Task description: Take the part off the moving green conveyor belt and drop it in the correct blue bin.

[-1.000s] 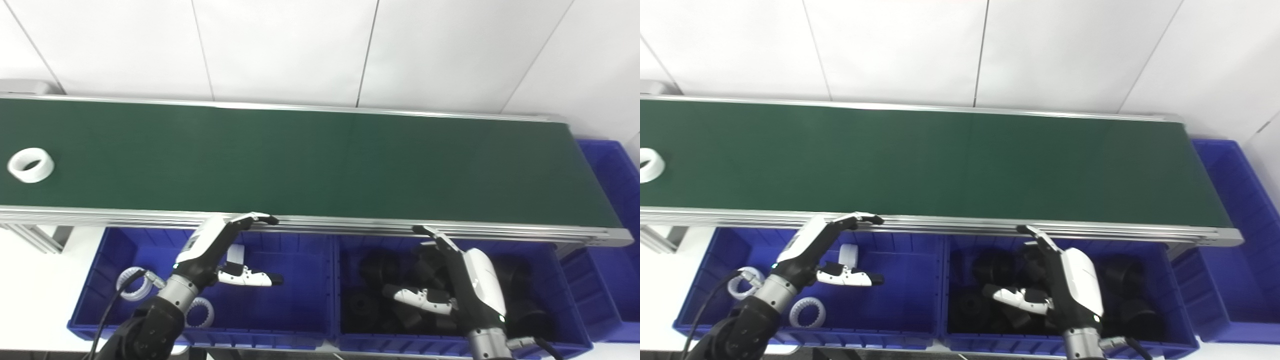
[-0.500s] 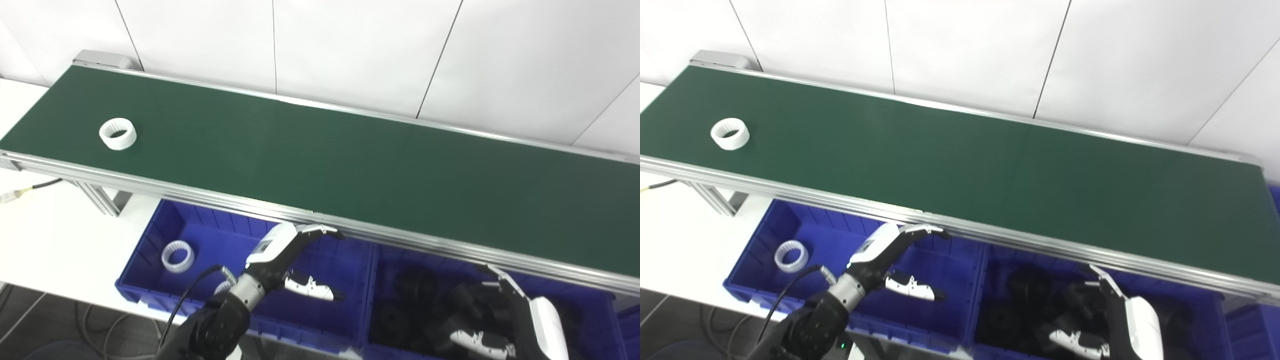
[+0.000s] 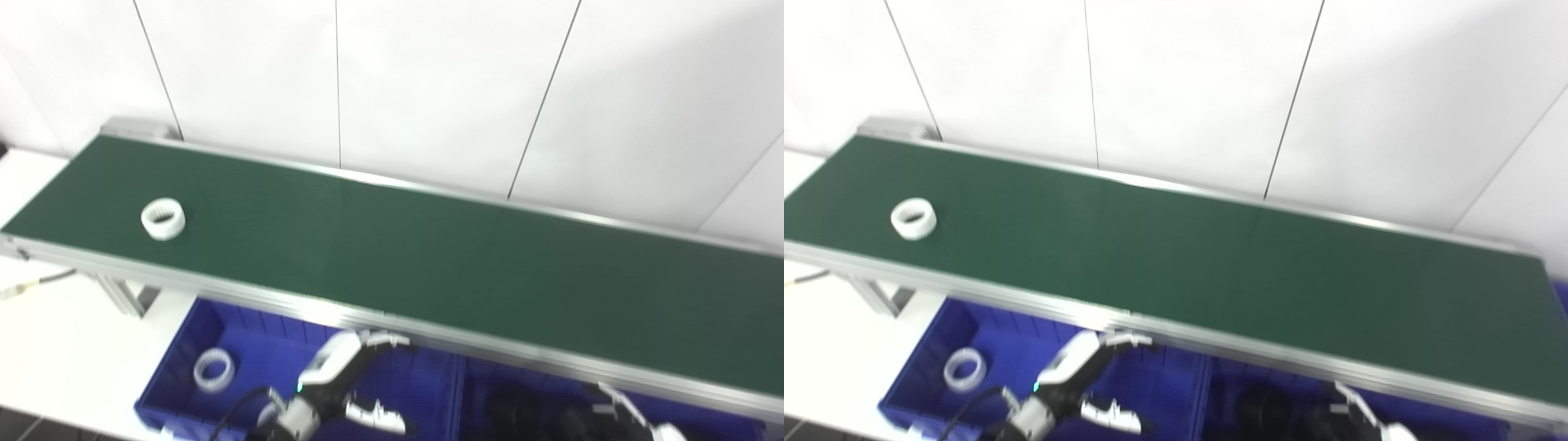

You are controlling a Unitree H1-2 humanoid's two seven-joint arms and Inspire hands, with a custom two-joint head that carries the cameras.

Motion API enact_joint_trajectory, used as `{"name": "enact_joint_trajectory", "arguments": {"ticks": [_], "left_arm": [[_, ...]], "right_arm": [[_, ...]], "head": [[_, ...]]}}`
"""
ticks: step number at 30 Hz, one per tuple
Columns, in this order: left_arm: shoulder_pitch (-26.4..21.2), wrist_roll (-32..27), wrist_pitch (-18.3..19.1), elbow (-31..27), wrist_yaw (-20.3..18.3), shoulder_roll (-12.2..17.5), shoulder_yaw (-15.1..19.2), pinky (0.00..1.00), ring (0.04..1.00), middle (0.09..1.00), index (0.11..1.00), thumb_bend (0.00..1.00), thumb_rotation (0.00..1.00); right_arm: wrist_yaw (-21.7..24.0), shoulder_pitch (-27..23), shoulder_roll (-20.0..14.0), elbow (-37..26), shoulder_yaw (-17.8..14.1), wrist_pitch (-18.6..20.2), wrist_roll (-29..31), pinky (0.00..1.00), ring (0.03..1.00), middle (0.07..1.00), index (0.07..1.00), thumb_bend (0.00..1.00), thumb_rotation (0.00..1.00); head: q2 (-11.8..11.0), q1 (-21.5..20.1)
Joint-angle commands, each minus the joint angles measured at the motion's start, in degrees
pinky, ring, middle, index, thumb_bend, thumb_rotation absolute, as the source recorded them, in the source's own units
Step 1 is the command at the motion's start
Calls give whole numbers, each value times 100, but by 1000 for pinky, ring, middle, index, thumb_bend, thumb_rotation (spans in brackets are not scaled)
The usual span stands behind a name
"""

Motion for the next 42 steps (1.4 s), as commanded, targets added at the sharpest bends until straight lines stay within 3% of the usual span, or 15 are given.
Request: {"name": "enact_joint_trajectory", "arguments": {"ticks": [1,11,17,20,22,27,34,42], "left_arm": [[-112,75,-240,-12,215,37,-27,917,874,824,768,846,419],[-107,95,-287,62,245,15,-29,930,878,826,771,852,406],[-104,147,-248,20,227,3,-62,938,884,833,786,856,449],[-65,38,-234,-35,214,-42,-34,893,876,840,798,861,476],[-31,-74,-333,-75,292,-90,15,760,817,832,800,867,512],[59,-461,-490,-479,381,-258,190,667,764,803,789,860,450],[-11,-1020,-655,-1044,313,-365,414,711,780,798,790,853,428],[-304,-813,-493,-1347,311,-333,648,744,793,805,801,836,456]], "right_arm": [[-57,7,16,-81,-6,-43,14,616,641,643,800,774,106],[-158,-7,21,48,-11,-148,42,597,641,641,798,778,103],[-160,-14,-7,60,-30,-157,90,579,628,637,794,784,107],[-136,-16,-21,56,-34,-130,95,579,634,639,794,786,105],[-154,-22,-26,73,-38,-162,110,581,634,637,790,795,102],[-170,-35,-60,115,-45,-191,138,579,627,635,790,790,106],[-226,-121,-66,249,-22,-234,163,594,631,638,789,786,99],[-230,-221,-48,345,7,-170,88,571,630,640,791,789,107]], "head": [[7,3],[-69,-14],[-96,-24],[-98,-12],[-94,-5],[-124,77],[-149,42],[-201,59]]}}
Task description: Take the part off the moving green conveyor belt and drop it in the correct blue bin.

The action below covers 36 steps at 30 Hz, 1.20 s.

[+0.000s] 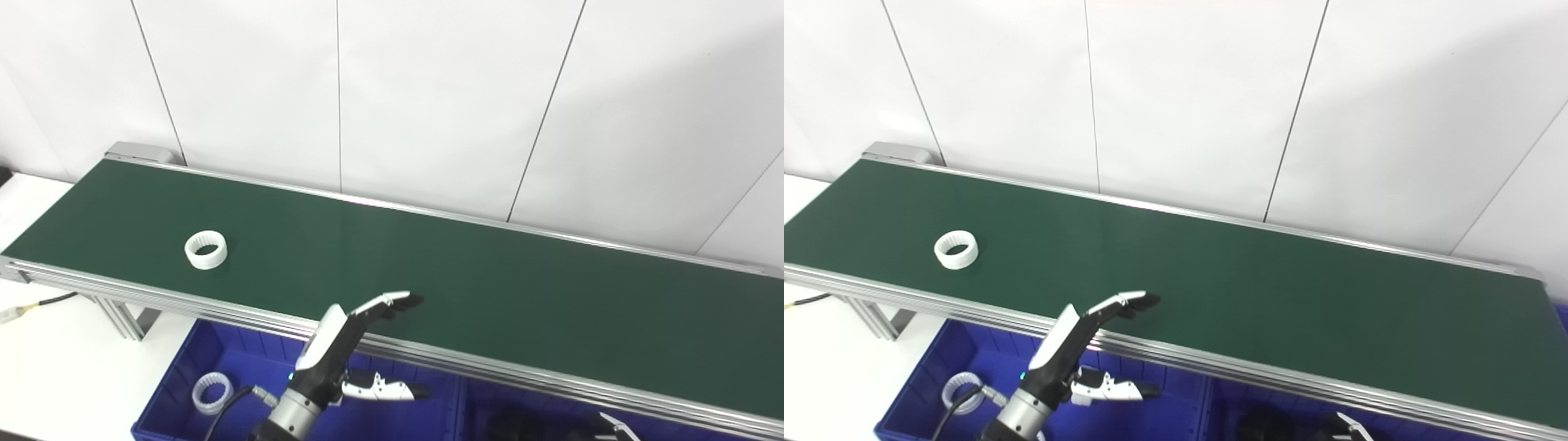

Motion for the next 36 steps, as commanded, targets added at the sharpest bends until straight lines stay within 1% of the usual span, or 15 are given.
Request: {"name": "enact_joint_trajectory", "arguments": {"ticks": [1,2,4,6,8,10,12,17,19,22,27,29,31,34,36], "left_arm": [[-220,147,12,-192,82,19,91,743,793,806,801,833,458],[-253,199,44,-193,86,20,124,732,787,809,804,832,475],[-333,266,135,-151,99,8,209,731,788,814,808,828,470],[-418,481,274,-94,123,29,261,728,790,819,813,823,474],[-527,525,416,23,56,80,303,739,799,828,820,816,465],[-658,562,429,251,66,151,331,736,802,836,824,819,466],[-777,640,421,485,151,199,360,732,800,836,824,834,487],[-1072,874,391,995,446,280,450,721,791,842,835,852,535],[-1195,969,428,1180,572,306,481,724,796,848,840,850,540],[-1409,1056,407,1507,776,371,534,720,798,853,849,835,521],[-1732,1209,419,2003,1163,489,561,728,822,868,867,831,568],[-1846,1293,462,2172,1321,537,564,736,813,866,869,826,565],[-1917,1332,486,2289,1421,571,560,747,815,870,876,825,568],[-2030,1375,515,2457,1593,637,561,748,815,868,878,816,540],[-2102,1447,527,2564,1783,680,556,734,804,862,876,813,519]], "right_arm": [[-154,-62,-8,-37,-5,-164,-25,572,632,641,792,789,108],[-156,-73,-4,-23,-6,-162,-23,571,632,641,791,788,116],[-177,-103,-1,15,-2,-197,-15,559,625,639,789,790,101],[-170,-125,5,34,5,-180,-16,566,627,637,788,789,95],[-180,-147,14,68,4,-178,-11,569,628,635,786,794,89],[-189,-161,12,92,11,-196,-8,567,626,634,785,799,79],[-186,-171,8,93,22,-178,-30,571,627,636,785,799,81],[-187,-187,-12,107,31,-195,-24,555,609,627,782,800,75],[-209,-198,-23,137,33,-228,-27,546,602,621,779,806,67],[-194,-201,-15,127,32,-189,-26,552,607,622,779,807,68],[-197,-203,-17,131,33,-172,-45,560,610,622,778,811,67],[-195,-198,-20,127,39,-174,-54,554,614,626,782,803,80],[-204,-196,-24,130,42,-195,-56,551,611,625,782,804,70],[-224,-199,-24,139,39,-237,-29,541,605,624,780,808,54],[-211,-198,-27,132,41,-206,-34,542,605,625,781,806,60]], "head": [[-11,2],[-11,4],[-19,5],[-35,5],[-47,2],[-57,-7],[-57,-26],[-70,-22],[-72,-30],[-77,-33],[-95,-26],[-95,-32],[-96,-35],[-97,-33],[-96,-26]]}}
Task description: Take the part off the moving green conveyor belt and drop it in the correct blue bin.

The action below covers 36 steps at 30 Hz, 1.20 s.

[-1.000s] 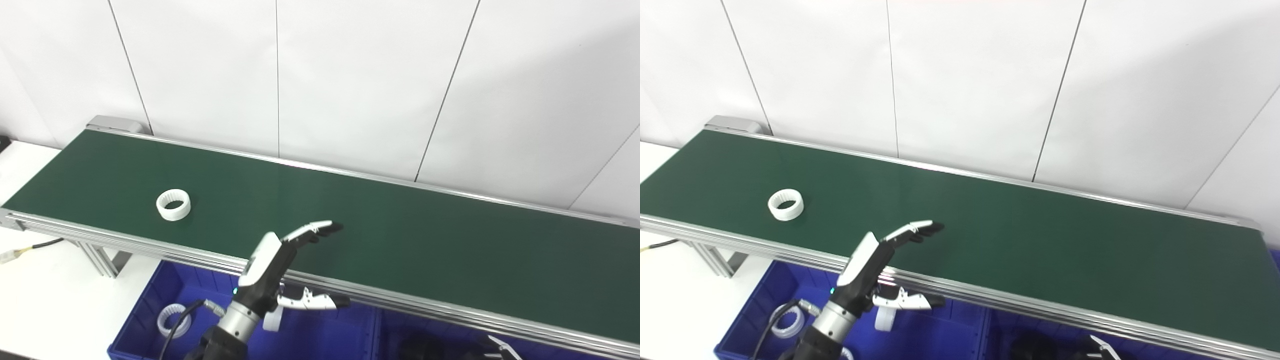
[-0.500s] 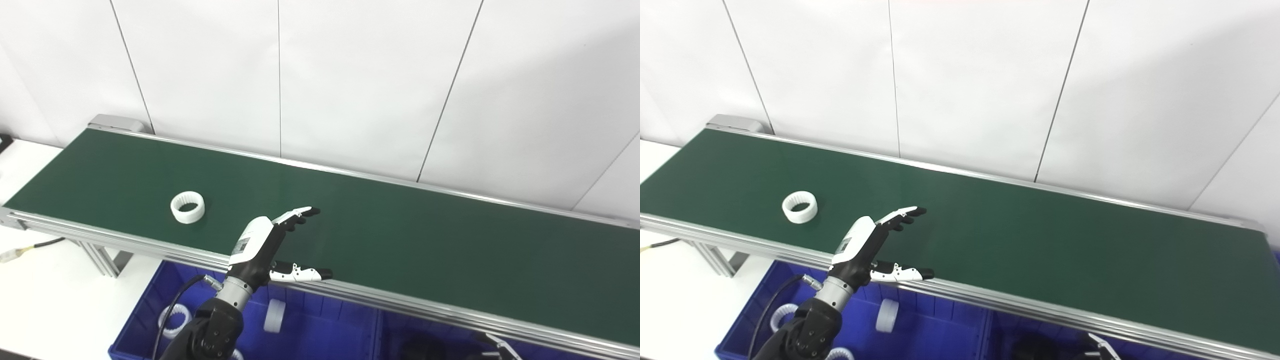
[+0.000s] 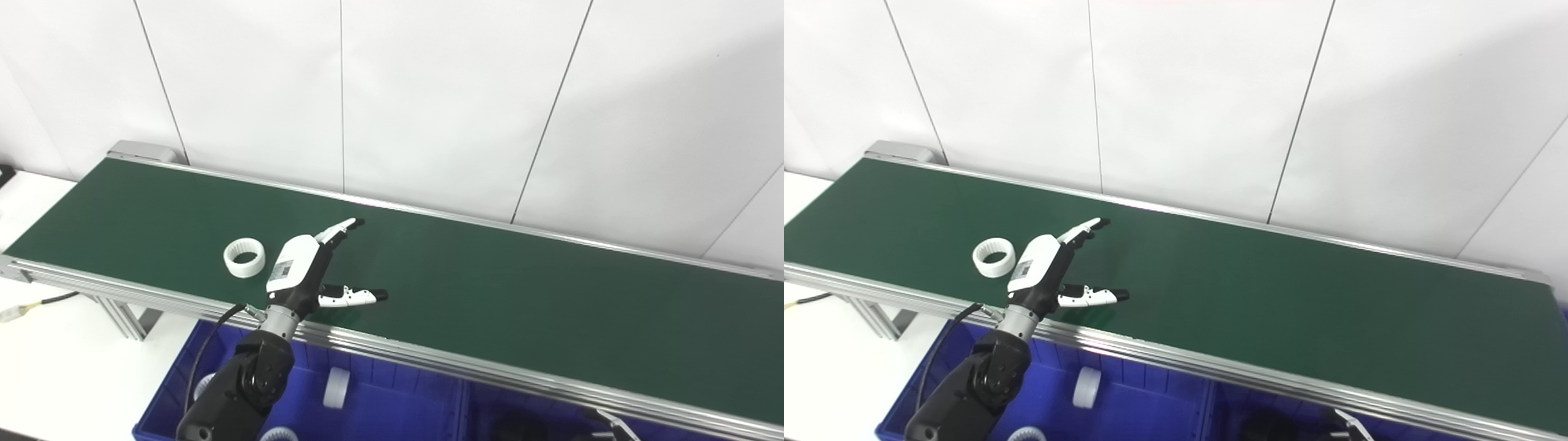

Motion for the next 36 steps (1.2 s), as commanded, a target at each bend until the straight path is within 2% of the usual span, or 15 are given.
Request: {"name": "enact_joint_trajectory", "arguments": {"ticks": [1,4,9,14,16,21,27,36], "left_arm": [[-297,90,18,-50,304,110,45,726,800,859,875,813,511],[-331,98,126,-77,393,147,52,733,809,872,885,787,422],[-394,174,388,-167,527,218,98,742,810,863,882,773,333],[-417,248,807,-310,514,272,150,743,810,861,879,766,203],[-429,230,887,-310,521,294,165,744,810,862,879,766,192],[-453,223,1027,-266,524,357,184,763,823,864,874,775,79],[-465,204,1195,-128,557,397,185,771,833,867,874,793,32],[-540,221,1461,317,518,451,66,777,846,887,881,807,21]], "right_arm": [[-152,-30,-27,-85,-19,-200,11,543,605,626,781,805,63],[-152,-22,-24,-78,-26,-202,46,553,608,626,782,808,56],[-173,-27,-22,-81,-19,-202,44,552,612,629,779,810,56],[-193,-27,-39,-71,-3,-221,43,545,609,626,777,807,64],[-192,-21,-42,-82,-2,-216,53,545,610,626,778,807,65],[-198,-15,-62,-85,8,-225,41,552,614,627,778,807,62],[-219,0,-75,-88,-10,-208,47,544,606,626,776,810,75],[-212,8,-84,-114,1,-190,19,549,613,627,778,808,79]], "head": [[1,2],[1,1],[-2,0],[-2,-5],[-2,-3],[7,-15],[25,-3],[34,-19]]}}
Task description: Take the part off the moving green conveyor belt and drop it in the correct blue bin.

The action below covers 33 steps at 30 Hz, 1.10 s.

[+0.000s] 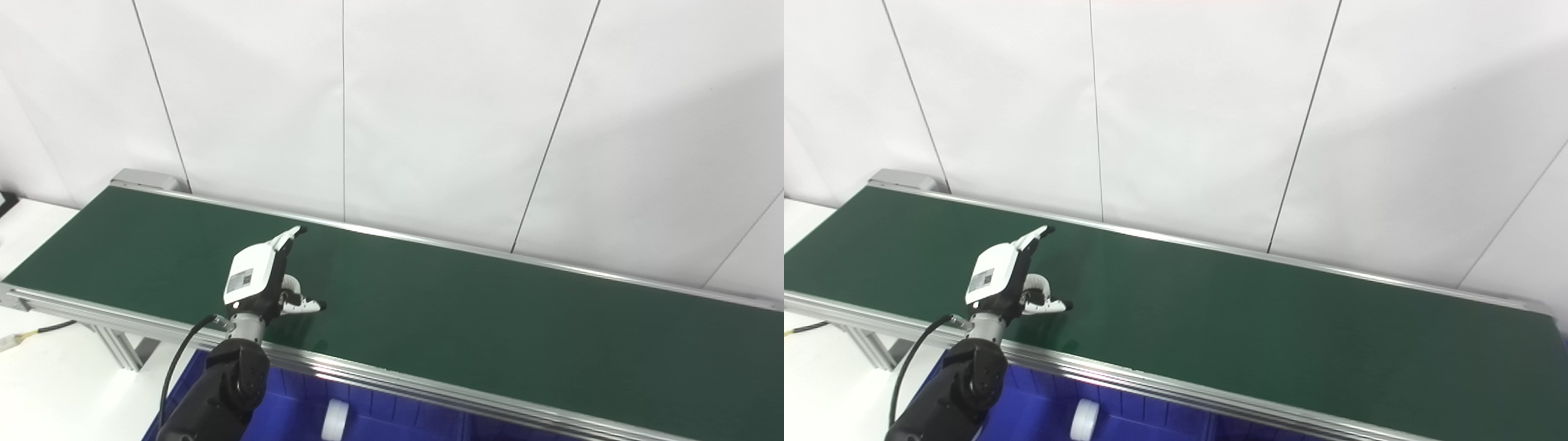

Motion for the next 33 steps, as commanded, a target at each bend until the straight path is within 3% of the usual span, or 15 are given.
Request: {"name": "enact_joint_trajectory", "arguments": {"ticks": [1,20,23,26,29,30,33], "left_arm": [[-261,50,4,49,162,124,-32,778,847,887,881,808,19],[-567,-52,160,1173,430,102,-273,826,869,903,895,794,42],[-602,-32,227,1269,566,100,-326,743,795,849,829,669,2],[-629,-133,189,1342,651,83,-316,687,753,812,787,617,0],[-624,-330,206,1271,471,75,-254,638,703,753,749,576,0],[-613,-413,234,1212,372,75,-228,512,573,624,691,553,0],[-541,-532,492,926,61,43,-180,288,371,440,546,513,0]], "right_arm": [[-138,-4,-42,-118,-19,-195,-30,548,612,626,778,807,86],[-107,-15,-30,-109,-3,-164,-14,560,614,625,776,811,83],[-84,-6,-22,-136,-9,-146,22,553,612,629,779,809,69],[-82,-7,-28,-156,-2,-123,-15,552,610,626,775,810,71],[-80,-8,-29,-160,-4,-132,-7,557,616,629,775,808,73],[-89,-7,-28,-154,-7,-152,7,554,613,627,776,809,65],[-90,-3,-27,-166,-12,-142,6,552,613,627,777,808,71]], "head": [[10,0],[14,-45],[12,-38],[18,-32],[24,-31],[24,-31],[44,-24]]}}
